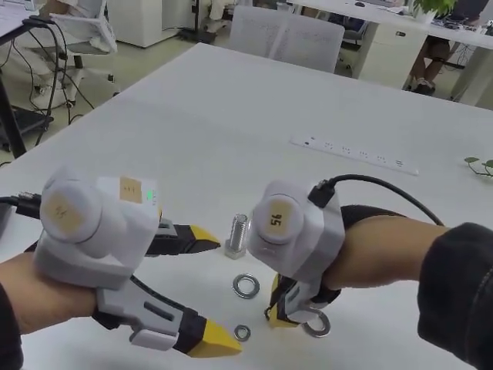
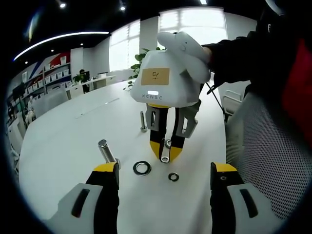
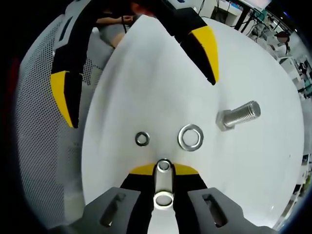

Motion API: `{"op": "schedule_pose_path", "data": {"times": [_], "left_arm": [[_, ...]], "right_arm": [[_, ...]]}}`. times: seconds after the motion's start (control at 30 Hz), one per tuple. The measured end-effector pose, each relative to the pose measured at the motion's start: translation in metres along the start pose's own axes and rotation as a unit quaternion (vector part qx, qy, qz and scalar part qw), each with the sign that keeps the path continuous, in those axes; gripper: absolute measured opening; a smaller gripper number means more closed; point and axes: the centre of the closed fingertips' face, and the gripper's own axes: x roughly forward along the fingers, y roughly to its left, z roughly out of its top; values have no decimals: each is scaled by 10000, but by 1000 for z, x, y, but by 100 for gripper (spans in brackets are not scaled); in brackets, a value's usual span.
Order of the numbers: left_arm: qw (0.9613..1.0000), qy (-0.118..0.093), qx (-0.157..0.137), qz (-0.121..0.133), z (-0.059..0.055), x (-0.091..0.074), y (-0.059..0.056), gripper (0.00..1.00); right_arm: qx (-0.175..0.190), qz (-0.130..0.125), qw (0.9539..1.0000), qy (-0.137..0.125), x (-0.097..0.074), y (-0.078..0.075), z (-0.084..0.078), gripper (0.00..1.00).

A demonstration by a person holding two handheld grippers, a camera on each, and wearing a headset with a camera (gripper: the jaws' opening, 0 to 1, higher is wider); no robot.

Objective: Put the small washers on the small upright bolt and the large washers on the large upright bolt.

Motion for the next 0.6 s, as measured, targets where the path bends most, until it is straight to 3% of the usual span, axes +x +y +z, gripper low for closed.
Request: {"op": "schedule_pose_path", "data": {"times": [0.6], "left_arm": [[10000, 30, 12, -42, -1, 1, -2, 76]], "right_arm": [[274, -162, 9995, -78, -25, -10, -16, 14]]}}
